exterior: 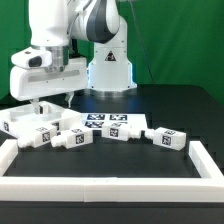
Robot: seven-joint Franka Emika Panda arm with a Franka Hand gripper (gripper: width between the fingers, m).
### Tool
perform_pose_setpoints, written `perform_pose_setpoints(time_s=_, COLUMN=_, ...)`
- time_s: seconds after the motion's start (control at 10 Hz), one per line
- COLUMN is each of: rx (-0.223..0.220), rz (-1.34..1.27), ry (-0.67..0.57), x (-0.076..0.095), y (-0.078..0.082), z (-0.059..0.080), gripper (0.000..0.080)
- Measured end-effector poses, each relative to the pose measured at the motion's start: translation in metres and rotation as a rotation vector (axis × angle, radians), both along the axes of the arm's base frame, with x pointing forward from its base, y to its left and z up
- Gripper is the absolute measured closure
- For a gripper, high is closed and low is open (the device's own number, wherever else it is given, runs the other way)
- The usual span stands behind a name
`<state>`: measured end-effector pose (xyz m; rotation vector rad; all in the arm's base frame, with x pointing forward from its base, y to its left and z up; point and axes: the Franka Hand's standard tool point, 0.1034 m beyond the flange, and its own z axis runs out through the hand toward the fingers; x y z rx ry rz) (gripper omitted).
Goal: Assemble one leg
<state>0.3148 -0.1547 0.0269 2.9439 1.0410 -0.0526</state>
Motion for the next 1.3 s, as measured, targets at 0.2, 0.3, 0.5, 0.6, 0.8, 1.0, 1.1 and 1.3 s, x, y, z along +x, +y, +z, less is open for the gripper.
perform_pose_setpoints(time_s=0.2, rx=0.001, rz=0.050, ry=-0.007, x=0.007, y=0.015, z=0.006, gripper=0.0149)
perform_pose_setpoints(time_s=0.3, rx=0.009, rz=0.059, ry=0.000, x=0.010, y=0.020, z=0.009, gripper=0.0149)
perform_pose_setpoints(time_s=0.5, rx=0.018, rz=0.056, ry=0.014, x=0.009, y=0.022, z=0.008, gripper=0.0149)
perform_pose_setpoints(time_s=0.6, rx=0.014, rz=0.058, ry=0.017, x=0.007, y=0.022, z=0.002, gripper=0.0149)
perform_pose_setpoints(time_s=0.8, rx=0.009, rz=0.062, ry=0.026, x=0.004, y=0.027, z=-0.013, gripper=0.0149)
perform_pose_setpoints(time_s=1.0, rx=0.010, rz=0.062, ry=0.038, x=0.002, y=0.026, z=-0.020, gripper=0.0149)
perform_pose_setpoints(time_s=1.1, rx=0.007, rz=0.055, ry=0.037, x=0.002, y=0.019, z=-0.021, gripper=0.0149)
perform_pose_setpoints(time_s=1.3, rx=0.000, rz=0.021, ry=0.034, x=0.003, y=0.007, z=-0.020, gripper=0.0149)
